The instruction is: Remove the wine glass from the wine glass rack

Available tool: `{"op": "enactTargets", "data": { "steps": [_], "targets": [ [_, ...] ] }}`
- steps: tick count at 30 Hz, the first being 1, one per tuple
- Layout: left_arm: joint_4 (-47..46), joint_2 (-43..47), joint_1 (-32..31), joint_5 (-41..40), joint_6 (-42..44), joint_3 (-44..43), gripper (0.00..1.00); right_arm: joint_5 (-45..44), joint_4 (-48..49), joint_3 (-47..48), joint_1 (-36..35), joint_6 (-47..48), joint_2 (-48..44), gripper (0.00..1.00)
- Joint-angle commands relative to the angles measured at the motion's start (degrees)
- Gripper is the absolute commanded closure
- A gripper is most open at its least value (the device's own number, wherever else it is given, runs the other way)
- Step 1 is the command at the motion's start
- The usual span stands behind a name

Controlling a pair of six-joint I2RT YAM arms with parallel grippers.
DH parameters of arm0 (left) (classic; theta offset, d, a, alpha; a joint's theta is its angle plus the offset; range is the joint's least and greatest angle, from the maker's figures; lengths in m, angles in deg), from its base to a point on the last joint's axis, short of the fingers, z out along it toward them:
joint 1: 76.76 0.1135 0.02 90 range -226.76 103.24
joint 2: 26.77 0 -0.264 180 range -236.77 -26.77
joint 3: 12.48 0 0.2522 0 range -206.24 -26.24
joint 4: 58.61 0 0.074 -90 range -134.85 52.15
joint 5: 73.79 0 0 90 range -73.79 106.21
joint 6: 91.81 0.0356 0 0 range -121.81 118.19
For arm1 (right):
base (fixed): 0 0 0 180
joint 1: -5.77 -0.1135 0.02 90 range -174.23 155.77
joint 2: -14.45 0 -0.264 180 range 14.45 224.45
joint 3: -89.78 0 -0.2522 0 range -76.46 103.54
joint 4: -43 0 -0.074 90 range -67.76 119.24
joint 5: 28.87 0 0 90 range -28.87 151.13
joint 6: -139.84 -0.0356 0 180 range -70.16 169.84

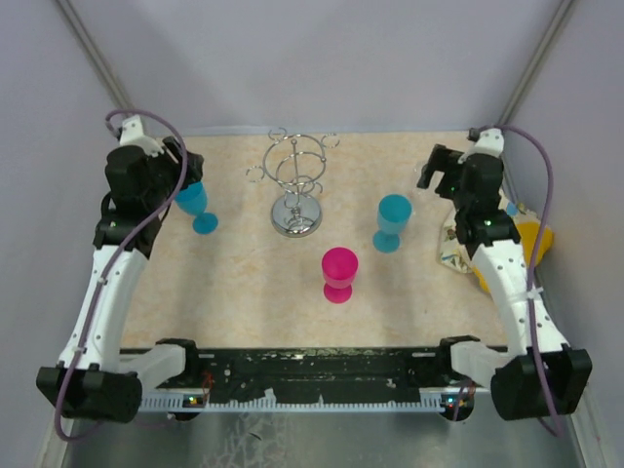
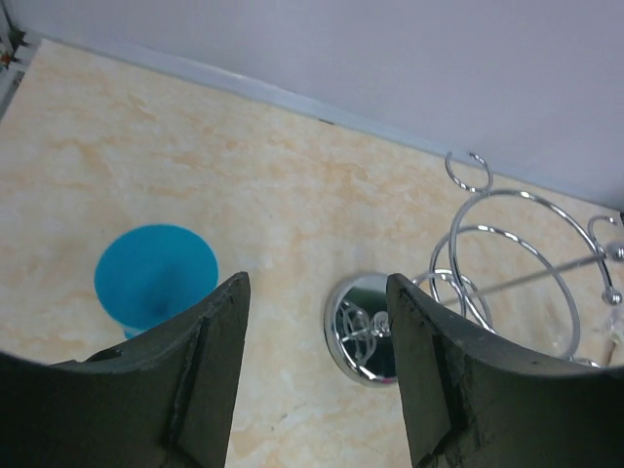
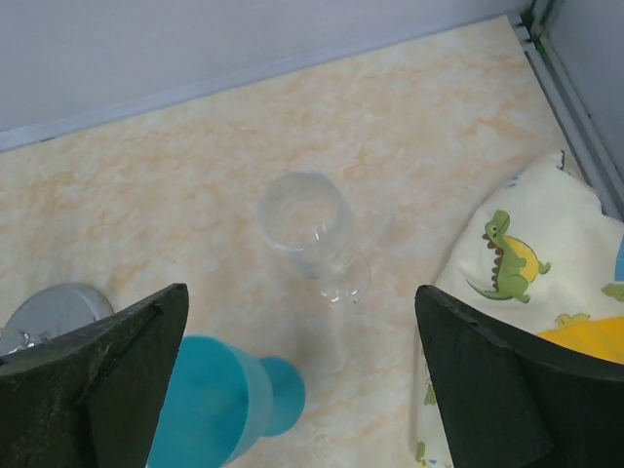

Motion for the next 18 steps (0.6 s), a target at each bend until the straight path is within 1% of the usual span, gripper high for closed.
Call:
{"op": "enactTargets", "data": {
  "steps": [1, 3, 6, 8, 11, 12, 15, 18],
  "targets": [
    [-2.3, -5.6, 3.6, 4.4, 1.8, -6.6, 0.35, 13.3, -1.4, 4.8, 9.2, -4.2, 3.1, 0.01],
    [-1.1, -8.7, 5.5, 4.5, 2.2, -8.7, 0.33, 15.1, -1.1, 4.4, 13.1, -5.4, 3.4, 0.01],
    [-2.2, -10.1, 7.8, 5.9, 2.4, -8.8, 0.32, 16.0, -2.4, 5.0, 16.4, -6.2, 4.7, 0.01],
    [-3.8, -9.9, 8.6, 5.8, 2.6, -7.5, 0.32, 16.4, -4.4, 6.3, 16.9, -6.6, 6.5, 0.01],
    [-6.2, -8.3, 9.3, 2.4, 1.6, -4.1, 0.32, 18.6, -8.3, 8.6, 16.9, -6.5, 9.7, 0.01],
    [-7.2, -7.4, 9.4, 2.1, 1.4, -3.0, 0.32, 18.0, -9.1, 8.8, 16.9, -6.9, 10.3, 0.01],
    [-8.9, -5.5, 9.6, 1.9, 1.7, -0.4, 0.32, 17.7, -7.6, 7.0, 16.9, -6.7, 9.1, 0.01],
    [-8.3, -5.4, 9.7, 2.1, 3.3, 0.0, 0.31, 15.8, -5.9, 5.1, 16.9, -6.6, 6.8, 0.01]
  ]
}}
